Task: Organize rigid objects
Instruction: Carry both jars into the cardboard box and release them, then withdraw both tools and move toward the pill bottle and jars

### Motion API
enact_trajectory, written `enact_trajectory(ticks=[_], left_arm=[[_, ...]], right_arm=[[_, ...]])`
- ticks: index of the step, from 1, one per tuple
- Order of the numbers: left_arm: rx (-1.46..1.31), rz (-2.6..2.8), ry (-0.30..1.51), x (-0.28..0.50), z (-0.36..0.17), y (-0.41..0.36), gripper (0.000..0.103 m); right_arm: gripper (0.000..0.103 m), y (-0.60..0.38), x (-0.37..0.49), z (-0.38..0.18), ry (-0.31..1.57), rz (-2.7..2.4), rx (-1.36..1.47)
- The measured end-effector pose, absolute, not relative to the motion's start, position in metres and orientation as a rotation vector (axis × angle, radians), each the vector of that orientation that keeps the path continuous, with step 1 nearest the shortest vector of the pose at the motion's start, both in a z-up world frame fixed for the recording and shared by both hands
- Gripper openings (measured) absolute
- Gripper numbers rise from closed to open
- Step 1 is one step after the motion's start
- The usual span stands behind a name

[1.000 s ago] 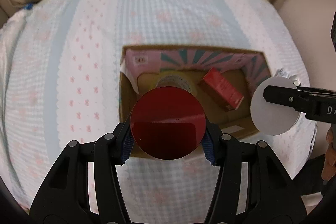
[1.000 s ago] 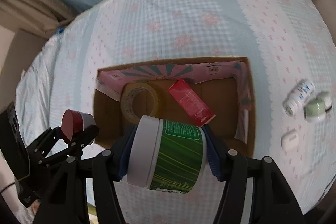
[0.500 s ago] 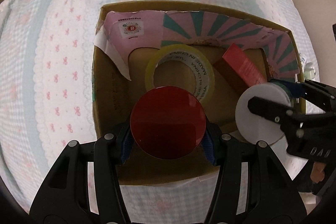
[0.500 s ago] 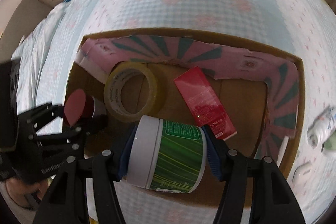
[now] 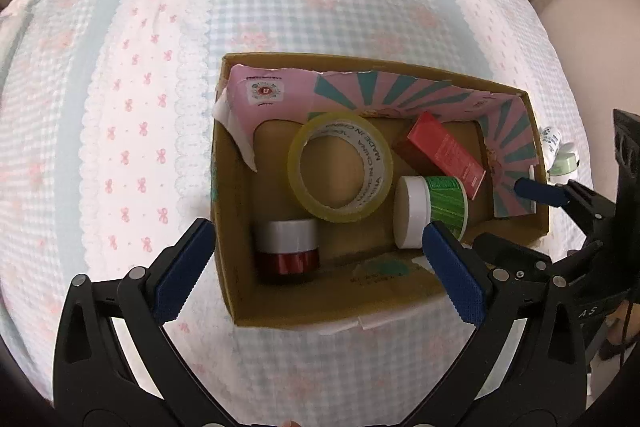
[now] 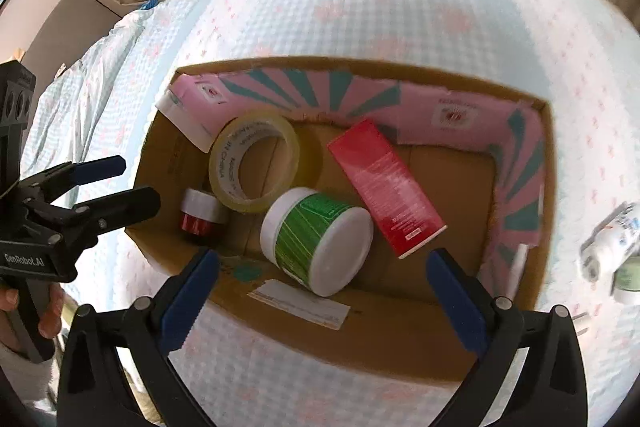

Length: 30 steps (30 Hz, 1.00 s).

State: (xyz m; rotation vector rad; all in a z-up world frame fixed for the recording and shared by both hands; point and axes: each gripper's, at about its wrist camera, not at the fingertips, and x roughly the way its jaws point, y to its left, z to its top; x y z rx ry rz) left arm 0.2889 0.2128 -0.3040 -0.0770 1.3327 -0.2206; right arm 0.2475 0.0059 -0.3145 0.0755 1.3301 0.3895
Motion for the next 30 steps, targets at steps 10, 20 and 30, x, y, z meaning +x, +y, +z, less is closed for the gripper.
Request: enact_trajectory(ticks=[10, 20, 30], left_arm=[[-0.028, -0.181, 1.232, 0.255, -0.25, 0.213, 0.103], [0.007, -0.143, 1.148, 0.193, -0.186, 0.202, 0.103], [0.026, -0.189, 1.059, 0.149, -0.136, 0.145, 0.103]], right_arm=[[0.103, 0.005, 0.223, -0.265, 1.244, 0.376, 0.044], [0.103, -0.017, 0.165, -0.191, 1.151, 0.29, 0.023], [0.103, -0.072, 0.109, -0.135, 1.111, 0.193, -0.004]])
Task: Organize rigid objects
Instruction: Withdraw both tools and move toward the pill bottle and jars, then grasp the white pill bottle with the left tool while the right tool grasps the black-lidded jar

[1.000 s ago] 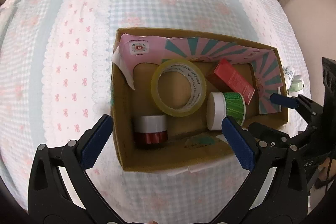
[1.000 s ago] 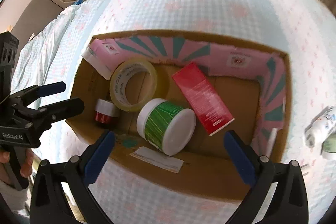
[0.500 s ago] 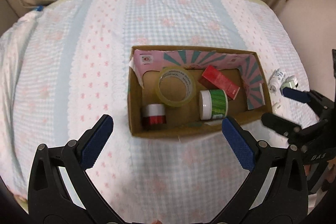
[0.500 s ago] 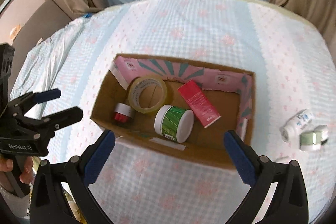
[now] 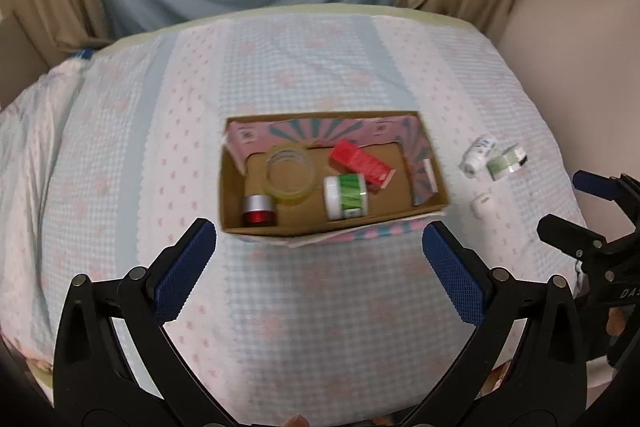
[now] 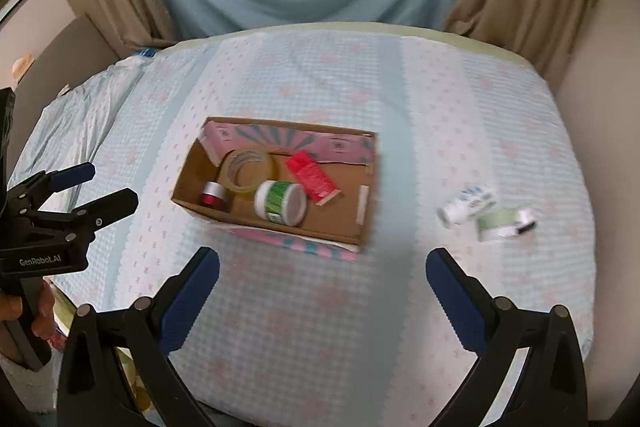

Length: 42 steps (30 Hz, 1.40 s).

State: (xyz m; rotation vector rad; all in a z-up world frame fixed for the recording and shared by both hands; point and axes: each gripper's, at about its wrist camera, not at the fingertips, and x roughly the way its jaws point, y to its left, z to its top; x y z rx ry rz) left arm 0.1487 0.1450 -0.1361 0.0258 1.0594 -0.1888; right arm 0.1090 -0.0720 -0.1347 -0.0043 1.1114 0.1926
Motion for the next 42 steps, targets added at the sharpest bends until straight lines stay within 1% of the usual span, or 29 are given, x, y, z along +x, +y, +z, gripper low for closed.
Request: enact_trajectory(ticks=[4, 12, 16, 24, 31, 35, 42], left_arm=[[0.042, -0.22, 1.048, 0.14, -0.13, 0.107, 0.103], [0.057, -0.221, 1.033, 0.135, -0.129, 0.013, 0.103], [0.046, -0.207, 1.045, 0.141, -0.135, -0.037, 0.103], [0.102, -0.237, 1.089, 0.17, -0.151, -0.12, 0.103], [0.216, -0.326, 1.164, 0.222, -0.197, -0.178, 0.103], [0.282, -0.366, 1.207, 0.25, -0.231, -0.202, 0.103], [0.338, -0.425, 1.299, 0.298, -0.295, -0.225, 0.102]], right_arm=[[0.103, -0.112, 0.095, -0.123, 1.106, 0.167, 0.028], [0.103, -0.2, 0.082, -0.124, 1.082, 0.218, -0.064], [0.103, -0.247, 0.089, -0.131, 1.093, 0.282, -0.108], [0.103, -0.338, 0.126, -0.147, 1.13, 0.328, -0.075], [0.103, -0.389, 0.176, -0.184, 1.211, 0.305, 0.023], [0.103, -0.413, 0.201, -0.218, 1.296, 0.221, 0.192], [0.103, -0.432, 0.237, -0.28, 1.369, 0.051, 0.534]])
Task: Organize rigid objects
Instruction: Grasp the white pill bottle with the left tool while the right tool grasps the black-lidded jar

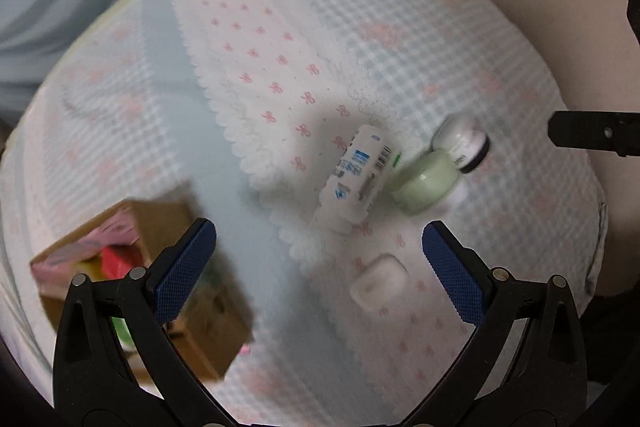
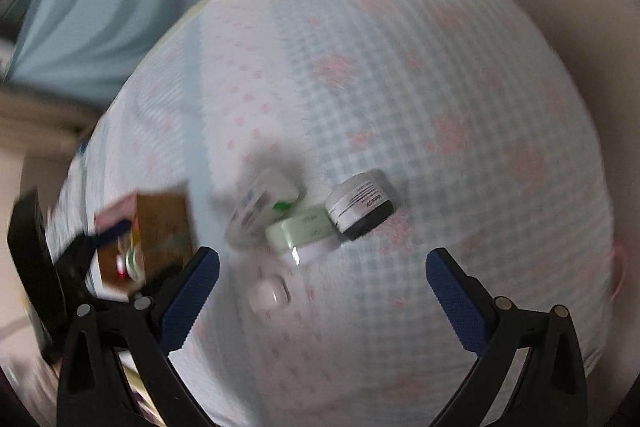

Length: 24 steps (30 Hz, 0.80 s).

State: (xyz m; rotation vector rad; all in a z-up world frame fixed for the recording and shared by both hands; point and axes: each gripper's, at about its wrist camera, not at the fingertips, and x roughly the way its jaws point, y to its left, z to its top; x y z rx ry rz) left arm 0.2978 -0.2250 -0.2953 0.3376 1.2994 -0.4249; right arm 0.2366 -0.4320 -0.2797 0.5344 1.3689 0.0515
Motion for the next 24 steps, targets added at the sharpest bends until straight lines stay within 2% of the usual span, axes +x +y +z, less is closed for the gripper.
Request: enact_trajectory(ticks=[4, 6, 8, 11, 19, 21, 23, 24], left_arm=[[0.347, -0.468, 1.35, 0.325, -0.324, -0.239, 0.099], [0.359, -0.504, 1.382, 0.336, -0.337, -0.248, 0.099], [0.376, -0.532, 1.415, 0.343, -0.348, -0.256, 0.098], [0.39, -0.574, 1.463, 0.351, -0.363, -0.268, 0.09], [0.447, -0.634, 1.55, 0.356, -0.397, -0.288, 0.088], [0.454, -0.627, 1.568, 0.355, -0.404, -0.287, 0.08], [0.432, -0.632, 1.584, 0.354, -0.409, -0.286, 0.077], [0.423, -0.635, 1.595, 0.353, -0.412, -0.285, 0.07]], right_arm=[[0.102, -0.441, 0.251, -0.316, 1.394, -0.066, 0.718], [0.094, -0.444, 0.257, -0.335, 1.412, -0.121, 0.803], [0.093, -0.445, 0.26, -0.35, 1.432, -0.171, 0.865], [0.091, -0.447, 0.264, -0.365, 1.441, -0.227, 0.934], [0.074, -0.444, 0.269, -0.394, 1.482, -0.345, 1.013], [0.07, -0.444, 0.269, -0.398, 1.485, -0.37, 1.023], [0.065, -0.445, 0.268, -0.404, 1.497, -0.403, 1.034], [0.06, -0.444, 0.269, -0.406, 1.504, -0.415, 1.037]])
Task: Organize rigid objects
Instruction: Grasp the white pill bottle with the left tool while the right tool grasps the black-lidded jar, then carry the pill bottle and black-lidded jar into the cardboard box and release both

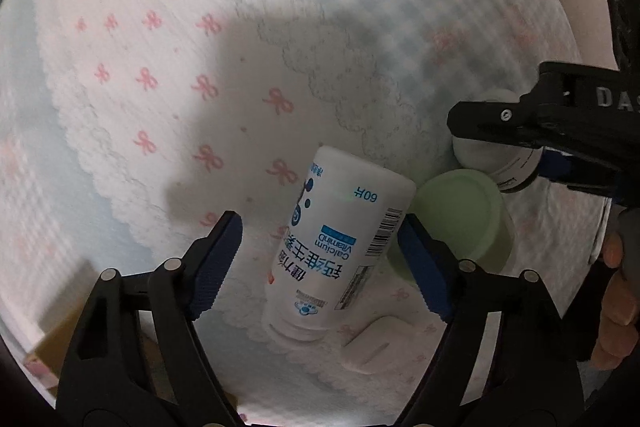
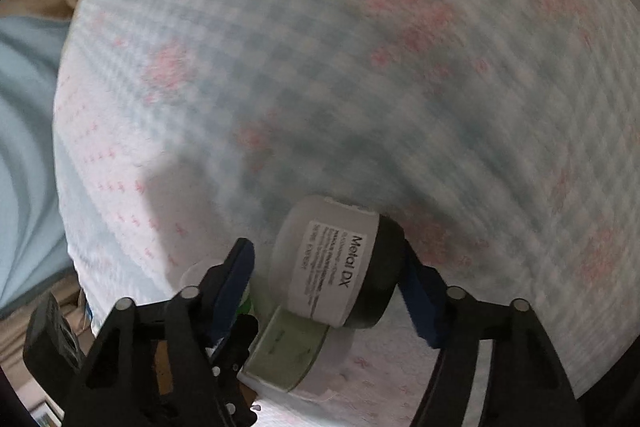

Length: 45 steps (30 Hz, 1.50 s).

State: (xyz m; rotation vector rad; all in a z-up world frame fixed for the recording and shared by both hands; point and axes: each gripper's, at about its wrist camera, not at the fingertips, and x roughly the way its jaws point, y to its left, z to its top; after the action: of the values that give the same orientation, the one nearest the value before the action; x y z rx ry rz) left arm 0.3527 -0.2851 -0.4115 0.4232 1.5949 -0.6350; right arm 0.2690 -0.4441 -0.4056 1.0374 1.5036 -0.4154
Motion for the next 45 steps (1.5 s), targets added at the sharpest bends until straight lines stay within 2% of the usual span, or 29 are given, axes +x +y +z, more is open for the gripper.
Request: enact_trajectory(ticks=[2, 11, 16, 28, 37, 45], left_arm=[[0.423, -0.649, 1.614, 0.348, -0.416, -0.286, 0.056], [0.41, -0.627, 1.566, 0.334, -0.403, -0.28, 0.054], [0.352, -0.589, 1.54, 0.334, -0.378, -0.252, 0.052], [0.121, -0.438, 1.468, 0.319, -0.292, -0.176, 0.048], [-0.007, -0.364, 1.347, 0.263, -0.217, -0.156, 0.048], [-0.115, -0.243, 1.236, 0.217, -0.153, -0.084, 0.047]], right_arm=[[0.054, -0.445, 0.266, -0.41, 1.513, -0.441, 1.044], [0.052, -0.456, 0.252, -0.406, 1.482, -0.425, 1.072], [0.051, -0.459, 0.247, -0.391, 1.465, -0.401, 1.013], [0.051, -0.427, 0.232, -0.298, 1.355, -0.257, 0.729], [0.051, -0.38, 0.198, -0.214, 1.272, -0.102, 0.605], [0.051, -0.318, 0.183, -0.16, 1.217, 0.076, 0.458]])
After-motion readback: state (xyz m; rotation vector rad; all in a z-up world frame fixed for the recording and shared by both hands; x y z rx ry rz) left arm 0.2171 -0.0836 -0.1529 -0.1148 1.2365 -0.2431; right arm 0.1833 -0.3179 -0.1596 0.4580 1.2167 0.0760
